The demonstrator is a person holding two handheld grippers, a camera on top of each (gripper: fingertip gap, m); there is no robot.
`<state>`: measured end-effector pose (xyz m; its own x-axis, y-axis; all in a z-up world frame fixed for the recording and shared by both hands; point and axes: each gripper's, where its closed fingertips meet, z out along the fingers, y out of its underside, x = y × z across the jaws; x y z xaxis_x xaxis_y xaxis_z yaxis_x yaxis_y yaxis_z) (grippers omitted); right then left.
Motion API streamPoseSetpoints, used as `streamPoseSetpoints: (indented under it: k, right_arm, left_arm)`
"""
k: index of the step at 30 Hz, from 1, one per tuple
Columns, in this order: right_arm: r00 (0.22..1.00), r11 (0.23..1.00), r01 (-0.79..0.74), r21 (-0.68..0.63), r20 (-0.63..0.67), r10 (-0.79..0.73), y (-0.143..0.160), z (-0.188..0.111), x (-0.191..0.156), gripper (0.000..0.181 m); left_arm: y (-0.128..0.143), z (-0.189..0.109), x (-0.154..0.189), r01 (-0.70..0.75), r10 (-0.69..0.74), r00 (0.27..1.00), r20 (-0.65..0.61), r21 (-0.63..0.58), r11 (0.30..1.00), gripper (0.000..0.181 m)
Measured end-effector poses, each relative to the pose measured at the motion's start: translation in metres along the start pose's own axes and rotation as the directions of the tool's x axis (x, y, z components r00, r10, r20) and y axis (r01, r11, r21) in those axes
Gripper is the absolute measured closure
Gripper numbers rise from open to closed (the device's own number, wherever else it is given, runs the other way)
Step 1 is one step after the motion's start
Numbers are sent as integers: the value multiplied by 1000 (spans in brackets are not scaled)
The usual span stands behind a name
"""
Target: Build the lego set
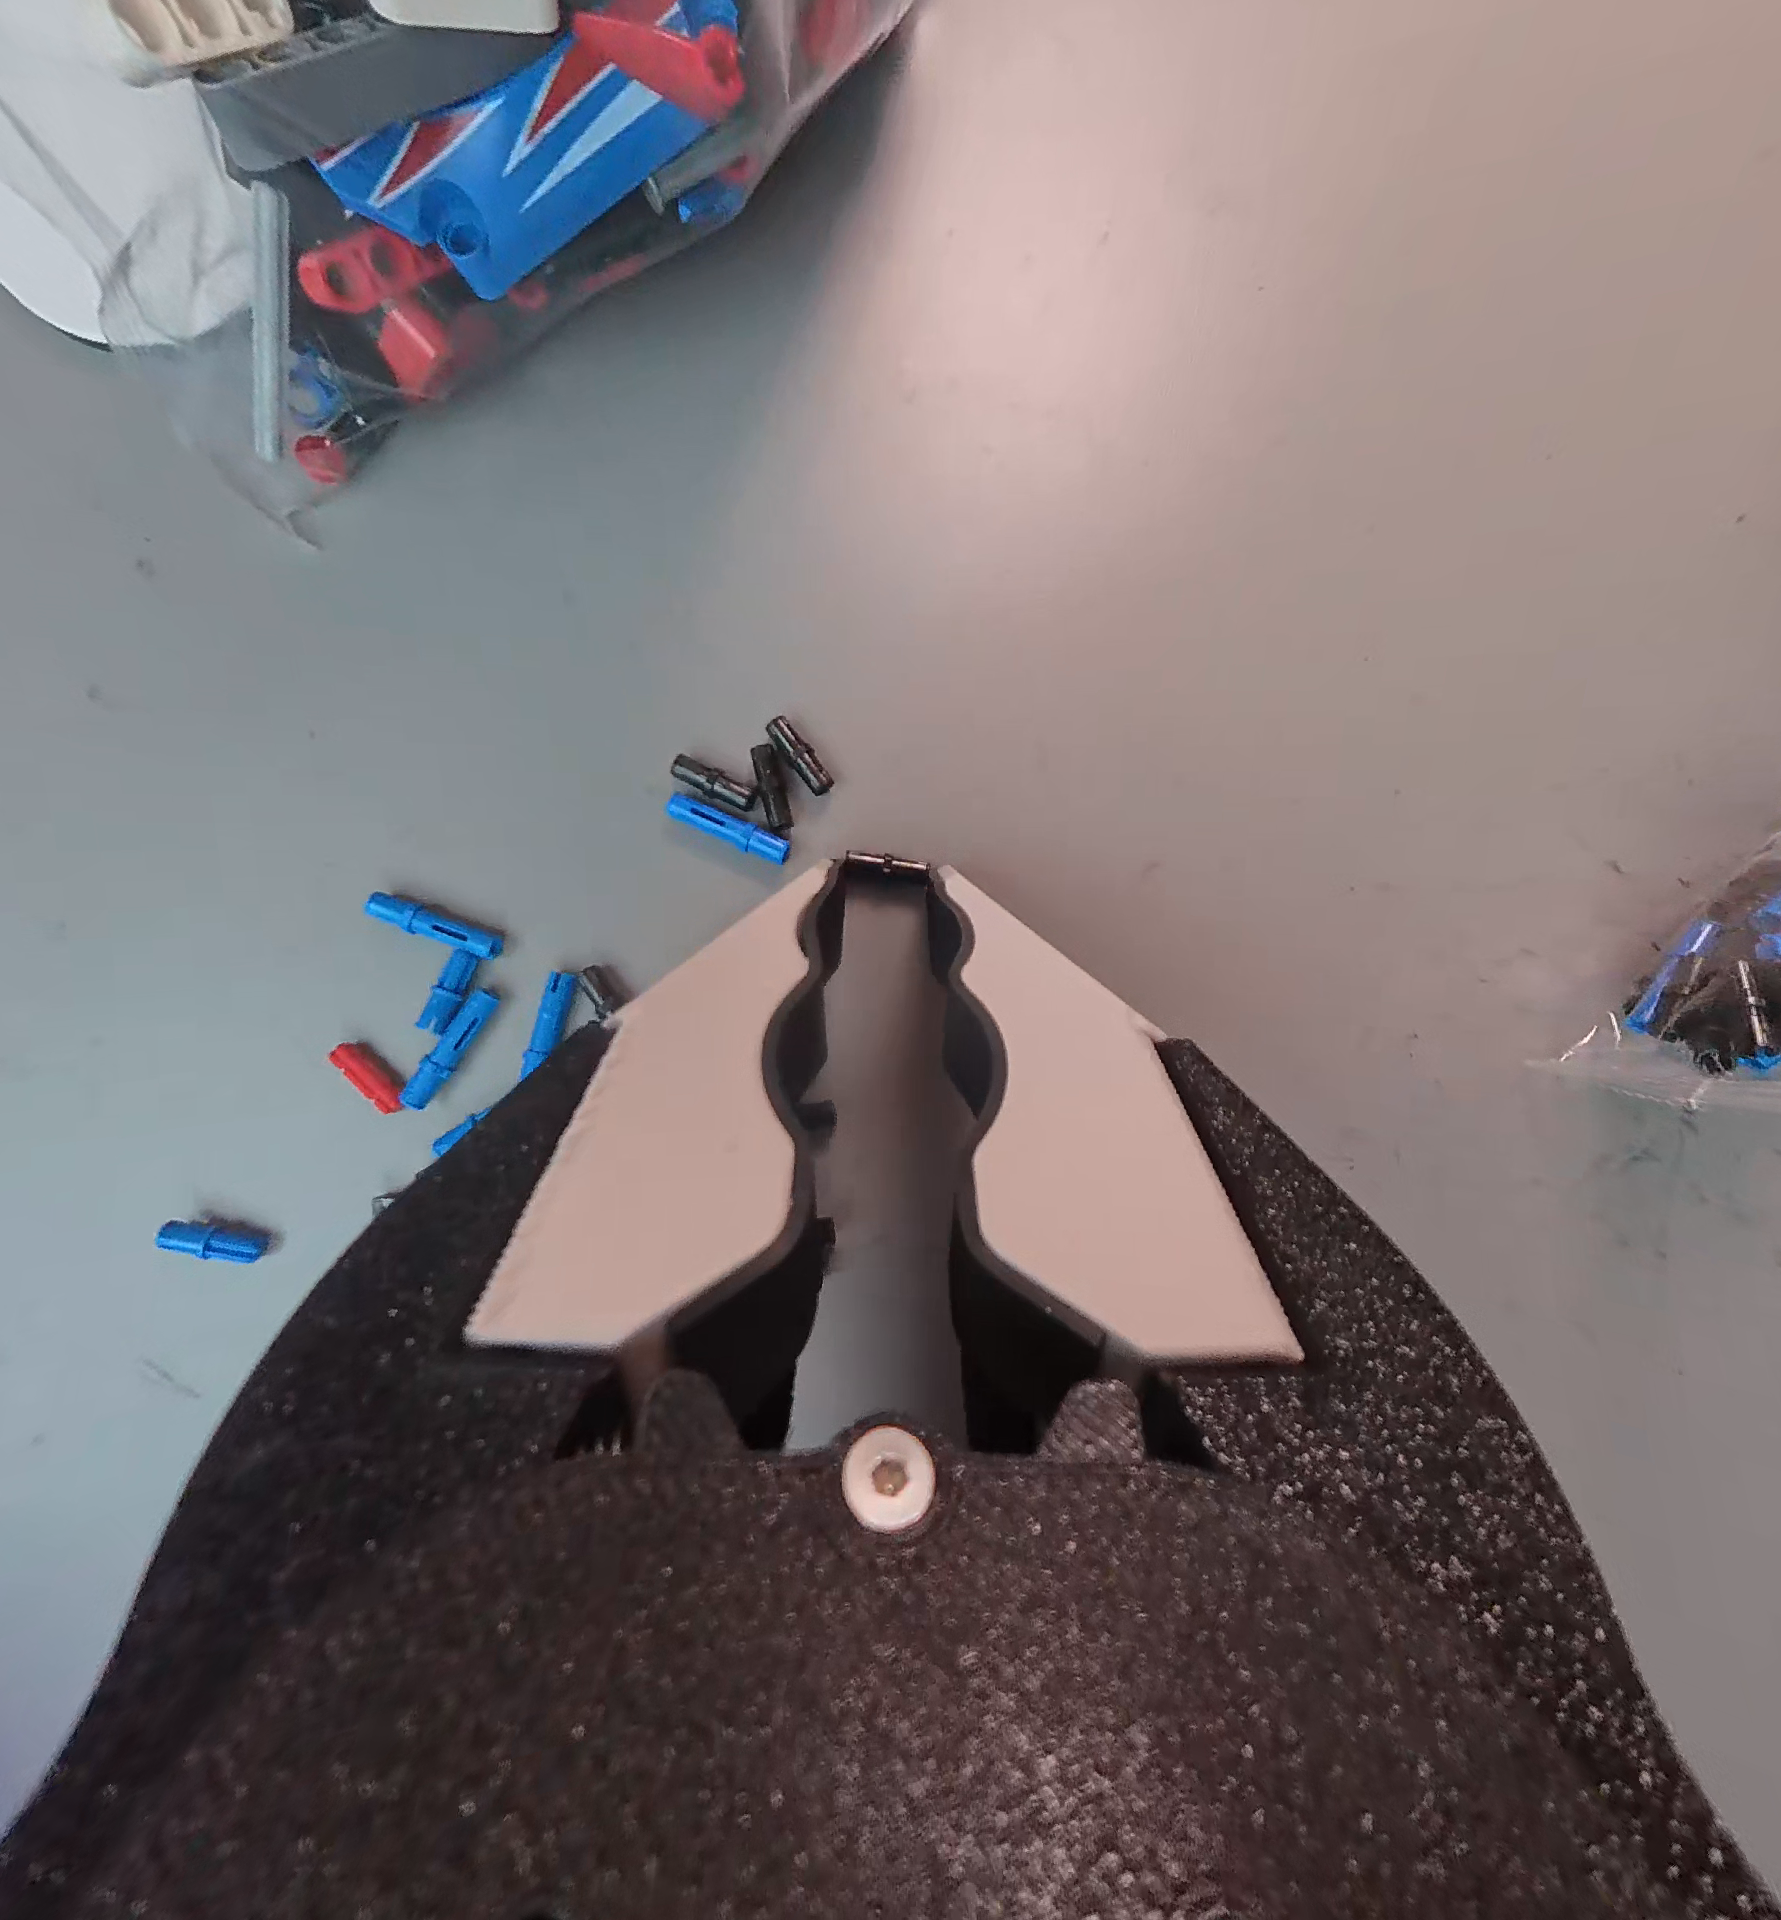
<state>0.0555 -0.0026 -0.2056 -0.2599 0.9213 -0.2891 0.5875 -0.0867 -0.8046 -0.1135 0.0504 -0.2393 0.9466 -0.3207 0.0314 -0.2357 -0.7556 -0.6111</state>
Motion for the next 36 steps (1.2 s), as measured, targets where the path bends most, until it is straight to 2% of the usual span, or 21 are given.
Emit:
streamPoseSetpoints:
  k: [5, 10, 13, 16, 18, 20, 26, 29, 31, 34, 36]
  right_arm:
    - [1000, 1000, 0, 0, -2, 0, 0, 0, 0, 181]
    - [1000, 1000, -4, 1, -1, 4, 0, 0, 1, 181]
    - [1000, 1000, -7, 1, -3, 7, 0, 0, 1, 181]
    - [1000, 1000, -7, 0, -4, 7, 0, 0, 2, 181]
    - [1000, 1000, -4, -1, -6, 4, 0, 1, 1, 181]
    - [1000, 1000, 0, -2, -8, 0, 0, 1, 1, 181]
    - [1000, 1000, 9, -6, -9, -9, 1, 1, 0, 181]
    - [1000, 1000, 8, -6, -7, -8, 1, 0, 0, 181]
    - [1000, 1000, 8, -5, -6, -8, 1, 0, 0, 181]
    - [1000, 1000, 13, -12, 0, -13, 2, 1, -1, 181]
    - [1000, 1000, 16, -13, 0, -16, 2, 1, -2, 181]
  left_arm:
    - [0, -3, -1, -36, 36, 999, 5, 25, 999, 166]
    - [-14, -23, 12, -72, 77, 996, -34, 126, 989, 165]
    - [-43, -59, 54, -102, 150, 974, -171, 264, 959, 165]
    - [-62, -99, 114, -161, 290, 897, -335, 365, 917, 166]
    - [-61, -107, 141, -215, 352, 852, -387, 356, 910, 166]
    - [-52, -100, 153, -279, 390, 834, -390, 313, 908, 165]
    - [-42, -87, 157, -284, 370, 831, -417, 254, 925, 160]
    - [-52, -96, 142, -257, 359, 853, -379, 294, 921, 160]
    - [-63, -93, 99, -183, 272, 919, -287, 301, 936, 160]
    - [-49, -57, 14, -16, 35, 993, -111, 168, 986, 156]
    - [-36, -33, -5, 12, -3, 996, -85, 102, 995, 153]
